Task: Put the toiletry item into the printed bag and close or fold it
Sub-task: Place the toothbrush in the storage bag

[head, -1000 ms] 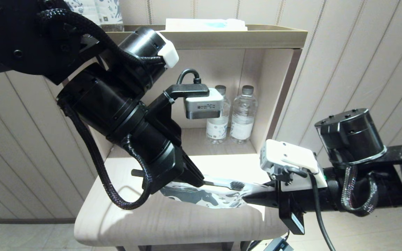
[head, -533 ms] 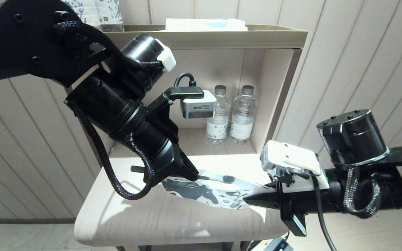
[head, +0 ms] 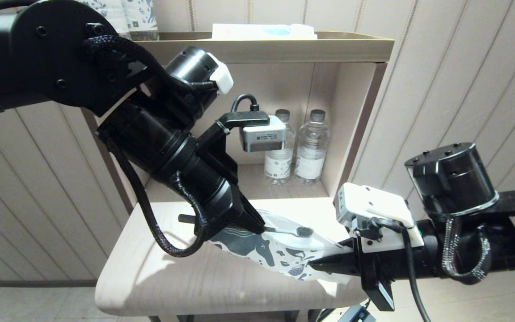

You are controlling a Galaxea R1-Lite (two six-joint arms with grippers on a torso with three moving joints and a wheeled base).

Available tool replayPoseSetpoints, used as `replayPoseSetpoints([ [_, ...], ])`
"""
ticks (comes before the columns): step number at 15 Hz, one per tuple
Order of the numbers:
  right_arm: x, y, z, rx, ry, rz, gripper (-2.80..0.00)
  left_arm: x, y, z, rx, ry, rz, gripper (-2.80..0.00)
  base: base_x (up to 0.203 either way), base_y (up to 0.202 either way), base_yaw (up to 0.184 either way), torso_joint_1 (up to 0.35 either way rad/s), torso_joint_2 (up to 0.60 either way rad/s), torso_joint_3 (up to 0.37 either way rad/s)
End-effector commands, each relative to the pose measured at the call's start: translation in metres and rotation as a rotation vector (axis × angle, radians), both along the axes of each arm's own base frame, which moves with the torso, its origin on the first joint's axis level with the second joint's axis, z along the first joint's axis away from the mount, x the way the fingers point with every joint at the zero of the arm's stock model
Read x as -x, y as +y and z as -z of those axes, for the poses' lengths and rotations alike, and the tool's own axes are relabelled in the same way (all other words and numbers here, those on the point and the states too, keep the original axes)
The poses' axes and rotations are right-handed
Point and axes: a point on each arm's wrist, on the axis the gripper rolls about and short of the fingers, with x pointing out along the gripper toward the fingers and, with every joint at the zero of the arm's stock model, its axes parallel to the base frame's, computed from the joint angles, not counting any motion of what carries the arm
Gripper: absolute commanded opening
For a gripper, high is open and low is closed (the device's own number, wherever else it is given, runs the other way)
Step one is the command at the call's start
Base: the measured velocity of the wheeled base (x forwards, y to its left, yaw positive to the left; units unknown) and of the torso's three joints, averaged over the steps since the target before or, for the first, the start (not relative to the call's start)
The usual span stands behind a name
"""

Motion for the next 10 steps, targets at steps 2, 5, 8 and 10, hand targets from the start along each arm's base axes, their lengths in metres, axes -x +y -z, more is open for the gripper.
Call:
replayPoseSetpoints([
  [2,-0.001,0.001,0.000,-0.007,-0.003,-0.004,-2.80,0.003,-0.001,0.000,0.001,0.008,0.019,-2.80,0.000,0.000,0.000,0.000,0.00,0.000],
  [5,-0.002,0.002,0.001,-0.016,-0.009,-0.010,-2.80,0.005,0.000,-0.001,0.004,0.018,0.026,-2.80,0.000,0.000,0.000,0.000,0.00,0.000],
  [8,0.004,0.003,0.001,-0.031,0.005,-0.056,-2.80,0.013,0.007,-0.005,-0.022,0.033,0.042,-2.80,0.000,0.000,0.000,0.000,0.00,0.000],
  [10,0.008,0.005,0.001,-0.035,0.009,-0.083,-2.80,0.023,0.014,-0.009,-0.040,0.056,0.057,-2.80,0.000,0.000,0.000,0.000,0.00,0.000],
])
